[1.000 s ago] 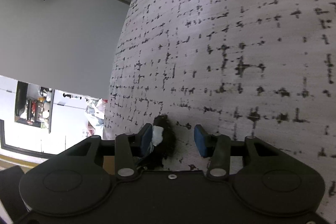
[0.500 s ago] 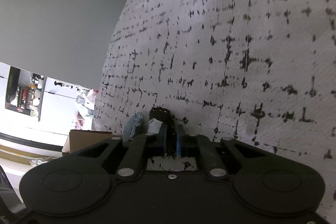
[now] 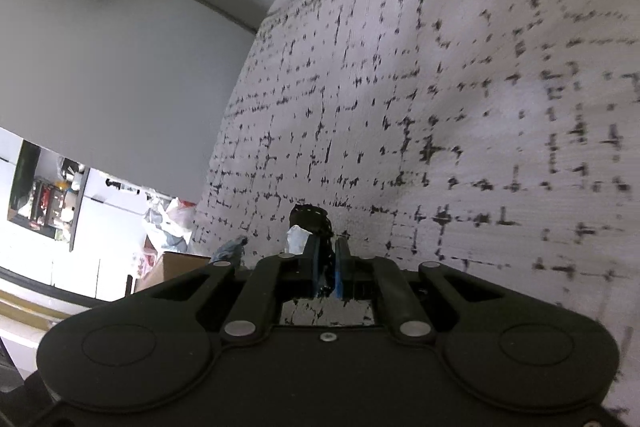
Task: Organize soft objects
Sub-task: 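Carry the plush with the left tool while the right tool carries the ring toy toward the box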
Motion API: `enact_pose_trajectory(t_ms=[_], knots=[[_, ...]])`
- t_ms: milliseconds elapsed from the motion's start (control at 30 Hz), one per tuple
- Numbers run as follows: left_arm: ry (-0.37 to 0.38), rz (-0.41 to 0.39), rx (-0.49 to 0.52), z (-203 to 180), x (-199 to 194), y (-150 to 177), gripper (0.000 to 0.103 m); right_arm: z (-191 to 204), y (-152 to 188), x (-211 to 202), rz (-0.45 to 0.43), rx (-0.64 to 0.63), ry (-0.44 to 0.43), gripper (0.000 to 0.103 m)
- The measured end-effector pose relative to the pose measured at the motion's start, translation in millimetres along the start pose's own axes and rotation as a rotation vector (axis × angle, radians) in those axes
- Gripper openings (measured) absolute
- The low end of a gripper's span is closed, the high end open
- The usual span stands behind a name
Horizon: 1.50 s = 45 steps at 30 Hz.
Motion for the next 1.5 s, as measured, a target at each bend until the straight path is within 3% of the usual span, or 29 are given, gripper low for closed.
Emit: enact_pose_trajectory(t_ms=[667,1167,1500], knots=[[0.087,-0.082,-0.043,30.5,-76.4,19.9,0.005,26.1,37.9,-81.7,-0.176,-0.093,0.022,0.007],[0.133,-0.153,-0.073,65.1,-125.9,35.8,0.005,58.1,66.8,-119.0,-0.272,-0.148,0.017,0.007],[0.146,-0.185,-0.108,90.5,-146.8,43.9,0.005,83.0,84.1,-126.5,-0.285,-0.202,0.0,0.007]])
Point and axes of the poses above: each gripper's, at about its wrist camera, not at the fingertips, and x roughly the way its jaws point, z to its left, y to its underside, the point moved 2 cm from there along x, roughly the way its jaws point, and after that the axes turned 5 degrees about z, right-handed, at the moved point
